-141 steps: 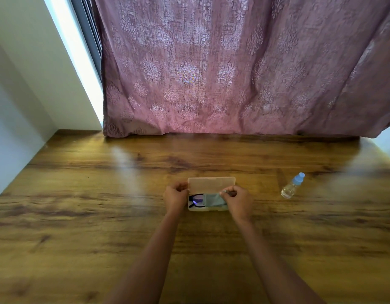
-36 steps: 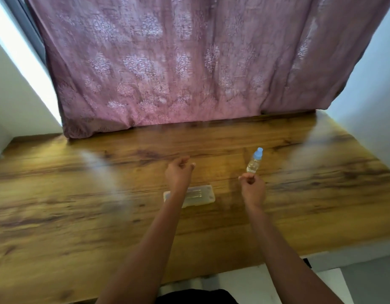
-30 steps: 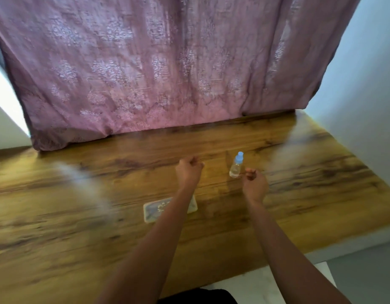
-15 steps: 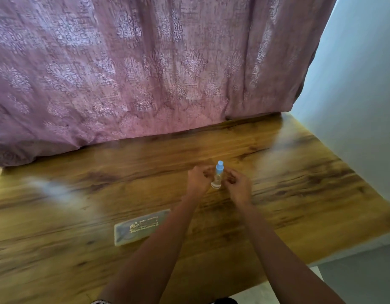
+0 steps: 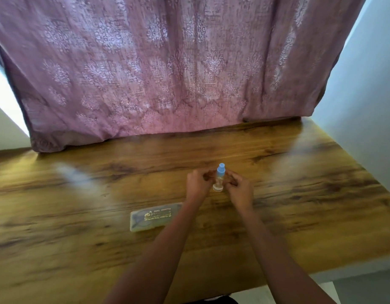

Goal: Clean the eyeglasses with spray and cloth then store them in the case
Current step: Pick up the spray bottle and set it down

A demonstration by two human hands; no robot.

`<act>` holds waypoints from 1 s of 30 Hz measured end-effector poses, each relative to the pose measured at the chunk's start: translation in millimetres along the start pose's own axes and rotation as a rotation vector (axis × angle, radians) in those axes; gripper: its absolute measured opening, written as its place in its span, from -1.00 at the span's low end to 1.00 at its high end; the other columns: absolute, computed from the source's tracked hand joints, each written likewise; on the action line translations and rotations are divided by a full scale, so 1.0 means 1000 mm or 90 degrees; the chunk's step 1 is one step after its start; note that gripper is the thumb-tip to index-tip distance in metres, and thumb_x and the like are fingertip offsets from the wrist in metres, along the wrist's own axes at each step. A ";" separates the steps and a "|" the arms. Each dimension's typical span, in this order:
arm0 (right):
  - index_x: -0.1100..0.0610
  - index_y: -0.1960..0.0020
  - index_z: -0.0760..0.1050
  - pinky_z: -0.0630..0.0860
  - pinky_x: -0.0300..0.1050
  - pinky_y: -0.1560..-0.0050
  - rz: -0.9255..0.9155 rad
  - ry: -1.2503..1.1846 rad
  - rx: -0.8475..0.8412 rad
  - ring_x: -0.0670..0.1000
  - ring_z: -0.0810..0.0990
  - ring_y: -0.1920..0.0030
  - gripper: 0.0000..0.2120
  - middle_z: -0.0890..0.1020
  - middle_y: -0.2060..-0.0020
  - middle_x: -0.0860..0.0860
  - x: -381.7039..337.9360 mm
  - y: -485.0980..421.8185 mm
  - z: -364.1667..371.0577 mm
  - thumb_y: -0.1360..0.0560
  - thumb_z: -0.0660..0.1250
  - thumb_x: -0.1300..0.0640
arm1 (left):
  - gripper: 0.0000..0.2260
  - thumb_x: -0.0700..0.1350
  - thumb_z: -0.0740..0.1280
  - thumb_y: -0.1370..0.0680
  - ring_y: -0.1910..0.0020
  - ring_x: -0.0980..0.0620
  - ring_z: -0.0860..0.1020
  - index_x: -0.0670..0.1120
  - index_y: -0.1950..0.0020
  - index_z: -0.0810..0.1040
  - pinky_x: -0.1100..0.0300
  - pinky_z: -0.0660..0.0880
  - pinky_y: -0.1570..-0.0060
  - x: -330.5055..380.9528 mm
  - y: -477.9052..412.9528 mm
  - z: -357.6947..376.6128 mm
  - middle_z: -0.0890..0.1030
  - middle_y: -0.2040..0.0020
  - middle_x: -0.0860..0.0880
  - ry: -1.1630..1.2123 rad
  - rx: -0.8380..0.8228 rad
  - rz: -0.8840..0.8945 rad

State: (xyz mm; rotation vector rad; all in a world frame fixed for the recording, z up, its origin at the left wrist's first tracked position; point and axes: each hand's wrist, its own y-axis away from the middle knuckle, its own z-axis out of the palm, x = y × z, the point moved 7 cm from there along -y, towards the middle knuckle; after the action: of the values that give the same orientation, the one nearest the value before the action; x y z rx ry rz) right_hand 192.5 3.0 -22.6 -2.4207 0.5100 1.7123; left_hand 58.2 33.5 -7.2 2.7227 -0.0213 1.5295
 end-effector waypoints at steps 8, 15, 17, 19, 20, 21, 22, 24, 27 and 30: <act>0.19 -0.26 0.46 0.51 -0.08 -0.10 -0.005 0.001 -0.048 -0.01 0.58 -0.02 -0.59 0.63 -0.08 0.10 -0.006 0.032 0.028 -0.43 0.33 0.37 | -0.75 -0.32 0.42 -0.39 0.06 0.06 0.63 -0.17 -0.06 0.64 0.34 0.49 0.03 -0.019 0.028 -0.037 0.68 0.01 -0.09 -0.015 0.043 -0.019; 0.19 -0.25 0.48 0.42 -0.25 -0.04 -0.020 0.036 -0.054 0.00 0.59 -0.07 -0.60 0.64 -0.07 0.09 -0.007 0.060 0.037 -0.43 0.35 0.35 | -0.74 -0.31 0.44 -0.37 0.06 0.04 0.63 -0.16 -0.05 0.65 0.36 0.47 0.07 -0.032 0.050 -0.050 0.69 0.02 -0.09 -0.039 0.041 -0.027; 0.19 -0.25 0.47 0.39 -0.32 0.00 -0.021 0.040 -0.062 -0.08 0.56 -0.03 -0.60 0.63 -0.08 0.09 -0.008 0.066 0.039 -0.43 0.33 0.36 | -0.74 -0.31 0.43 -0.38 0.08 0.05 0.63 -0.15 -0.04 0.65 0.33 0.50 0.04 -0.034 0.054 -0.051 0.69 0.02 -0.09 -0.049 0.036 -0.017; 0.20 -0.27 0.46 0.38 -0.33 0.01 -0.021 0.044 -0.065 -0.11 0.53 0.01 -0.60 0.62 -0.10 0.08 -0.008 0.071 0.039 -0.44 0.32 0.36 | -0.74 -0.31 0.42 -0.38 0.08 0.05 0.63 -0.16 -0.05 0.65 0.33 0.50 0.04 -0.035 0.059 -0.053 0.69 0.03 -0.09 -0.048 0.034 -0.014; 0.20 -0.27 0.46 0.39 -0.31 -0.01 -0.020 0.039 -0.068 -0.10 0.53 0.00 -0.60 0.62 -0.10 0.08 -0.008 0.073 0.040 -0.44 0.32 0.36 | -0.74 -0.31 0.42 -0.38 0.08 0.05 0.63 -0.16 -0.05 0.64 0.34 0.49 0.05 -0.037 0.061 -0.053 0.69 0.03 -0.10 -0.043 0.033 -0.017; 0.20 -0.27 0.45 0.41 -0.28 -0.03 -0.017 0.038 -0.069 -0.09 0.54 0.00 -0.60 0.62 -0.11 0.09 -0.007 0.075 0.041 -0.44 0.32 0.37 | -0.73 -0.32 0.42 -0.38 0.08 0.04 0.63 -0.17 -0.06 0.64 0.34 0.48 0.05 -0.039 0.062 -0.053 0.69 0.02 -0.10 -0.037 0.032 -0.020; 0.20 -0.27 0.46 0.42 -0.26 -0.04 -0.016 0.036 -0.071 -0.08 0.54 -0.01 -0.59 0.62 -0.11 0.09 -0.006 0.075 0.042 -0.44 0.32 0.37 | -0.73 -0.32 0.42 -0.38 0.07 0.04 0.63 -0.17 -0.07 0.64 0.34 0.48 0.04 -0.040 0.064 -0.053 0.68 0.02 -0.10 -0.032 0.030 -0.023; 0.21 -0.26 0.46 0.46 -0.22 -0.06 -0.013 0.030 -0.079 -0.07 0.56 -0.02 -0.58 0.62 -0.10 0.09 -0.002 0.077 0.045 -0.43 0.33 0.39 | -0.73 -0.32 0.42 -0.39 0.08 0.05 0.63 -0.17 -0.07 0.63 0.32 0.50 0.03 -0.042 0.068 -0.053 0.68 0.02 -0.09 -0.032 0.028 -0.026; 0.20 -0.27 0.45 0.50 -0.15 -0.10 -0.022 0.034 -0.088 -0.05 0.58 -0.04 -0.57 0.61 -0.11 0.09 0.000 0.079 0.047 -0.42 0.31 0.42 | -0.74 -0.32 0.41 -0.39 0.10 0.06 0.62 -0.16 -0.06 0.64 0.28 0.54 0.00 -0.043 0.071 -0.055 0.69 0.03 -0.09 -0.046 0.028 -0.014; 0.18 -0.28 0.45 0.53 -0.05 -0.10 -0.024 0.045 -0.090 -0.01 0.59 -0.05 -0.56 0.61 -0.12 0.08 0.003 0.079 0.047 -0.43 0.31 0.41 | -0.73 -0.35 0.37 -0.41 0.08 0.05 0.62 -0.17 -0.08 0.63 0.38 0.45 0.07 -0.042 0.073 -0.056 0.68 0.02 -0.10 -0.051 0.027 -0.004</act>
State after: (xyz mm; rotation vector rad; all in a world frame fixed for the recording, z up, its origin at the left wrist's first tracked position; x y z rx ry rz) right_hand 123.9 -57.7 -34.9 -2.5781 0.3610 1.7063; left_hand -12.7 -37.6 -13.4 2.8131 0.0195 1.4344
